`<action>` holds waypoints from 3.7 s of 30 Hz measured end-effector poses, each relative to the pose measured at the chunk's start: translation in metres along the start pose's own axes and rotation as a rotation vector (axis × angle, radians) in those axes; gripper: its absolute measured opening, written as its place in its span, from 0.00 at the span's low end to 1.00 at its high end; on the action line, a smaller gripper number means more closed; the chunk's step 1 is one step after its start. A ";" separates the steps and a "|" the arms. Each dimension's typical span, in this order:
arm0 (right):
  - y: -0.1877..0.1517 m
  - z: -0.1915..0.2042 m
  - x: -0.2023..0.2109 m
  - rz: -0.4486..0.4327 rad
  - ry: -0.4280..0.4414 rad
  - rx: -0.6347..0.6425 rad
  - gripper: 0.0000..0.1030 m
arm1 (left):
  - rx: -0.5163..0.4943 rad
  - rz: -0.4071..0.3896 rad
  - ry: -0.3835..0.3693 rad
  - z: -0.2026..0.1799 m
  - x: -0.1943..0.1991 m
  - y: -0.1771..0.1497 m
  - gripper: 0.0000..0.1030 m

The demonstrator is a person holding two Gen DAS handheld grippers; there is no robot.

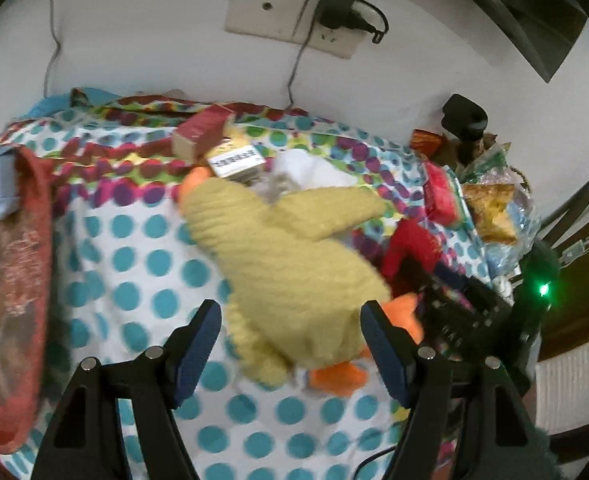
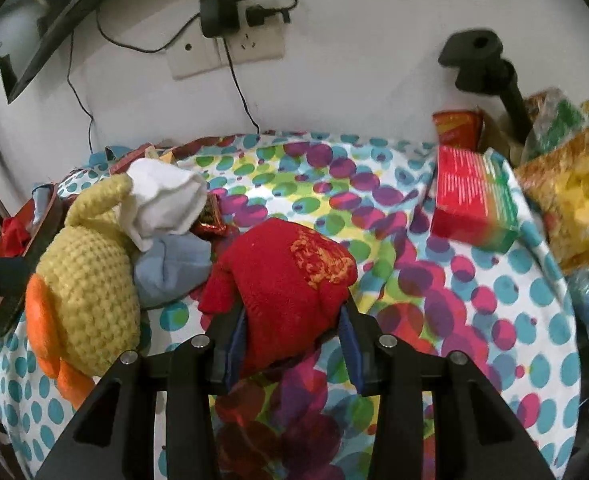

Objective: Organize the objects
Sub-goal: 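Move the right gripper back and grasp the red knitted sock, then grasp the yellow knitted duck toy with the left gripper, then carry the yellow duck onto the red tray and open the left gripper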

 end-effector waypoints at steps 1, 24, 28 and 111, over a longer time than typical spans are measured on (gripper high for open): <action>0.001 -0.001 0.001 -0.005 0.007 -0.008 0.38 | 0.014 0.011 -0.011 -0.005 -0.004 0.003 0.73; -0.004 0.004 -0.008 0.045 -0.004 0.022 0.41 | 0.186 -0.083 0.079 0.013 -0.061 0.021 0.84; -0.005 0.006 -0.010 0.055 -0.029 0.042 0.43 | 0.099 -0.116 0.095 0.001 -0.058 0.021 0.78; -0.001 0.014 -0.008 0.072 -0.141 0.113 0.47 | 0.031 -0.192 0.818 0.359 0.144 -0.003 0.70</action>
Point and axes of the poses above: each gripper's, at about its wrist camera, not at the fingertips, and x roughly against the way its jaws point, z to its left, y to its top, the point moved 10 cm from there along -x, roughly the way its jaws point, and after that the axes turned 5 degrees about y, right-handed, at the moved point
